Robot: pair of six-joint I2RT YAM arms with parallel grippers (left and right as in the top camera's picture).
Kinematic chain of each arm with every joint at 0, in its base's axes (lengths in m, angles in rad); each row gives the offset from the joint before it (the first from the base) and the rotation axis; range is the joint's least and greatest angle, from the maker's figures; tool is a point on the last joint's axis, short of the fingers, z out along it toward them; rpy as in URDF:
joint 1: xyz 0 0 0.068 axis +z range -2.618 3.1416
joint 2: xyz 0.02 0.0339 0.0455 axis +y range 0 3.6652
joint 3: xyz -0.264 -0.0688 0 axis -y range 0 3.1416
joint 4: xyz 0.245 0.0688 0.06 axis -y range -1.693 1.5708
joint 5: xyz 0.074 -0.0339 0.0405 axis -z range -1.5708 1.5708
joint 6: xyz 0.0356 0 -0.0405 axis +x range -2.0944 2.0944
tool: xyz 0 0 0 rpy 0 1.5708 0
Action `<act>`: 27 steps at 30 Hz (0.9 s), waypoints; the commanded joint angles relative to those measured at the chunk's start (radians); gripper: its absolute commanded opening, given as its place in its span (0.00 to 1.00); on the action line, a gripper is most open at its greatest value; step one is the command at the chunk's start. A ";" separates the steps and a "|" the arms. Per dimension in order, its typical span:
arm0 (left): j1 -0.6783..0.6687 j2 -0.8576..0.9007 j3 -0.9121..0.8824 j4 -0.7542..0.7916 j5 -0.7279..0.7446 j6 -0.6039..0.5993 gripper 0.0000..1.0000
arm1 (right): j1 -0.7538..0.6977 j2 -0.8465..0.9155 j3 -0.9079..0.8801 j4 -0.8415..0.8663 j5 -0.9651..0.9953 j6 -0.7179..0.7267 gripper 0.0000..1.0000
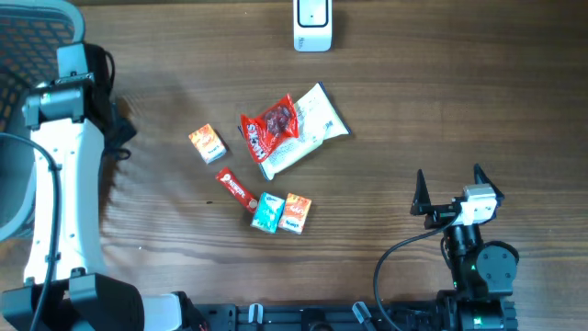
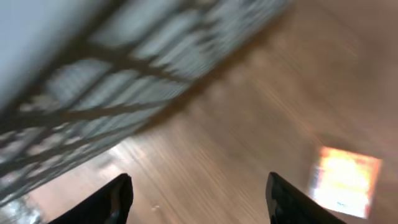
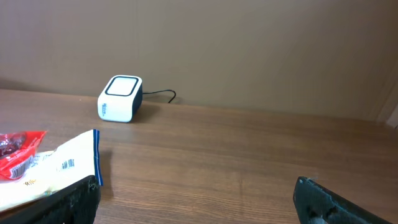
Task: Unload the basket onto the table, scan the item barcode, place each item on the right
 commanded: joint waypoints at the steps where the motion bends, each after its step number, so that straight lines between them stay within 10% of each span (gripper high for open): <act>1: -0.048 0.003 -0.004 0.095 0.124 0.110 0.65 | -0.006 -0.002 -0.001 0.002 0.010 0.016 1.00; 27: 0.130 0.023 -0.004 0.360 0.129 0.110 0.52 | -0.006 -0.002 -0.001 0.002 0.010 0.016 1.00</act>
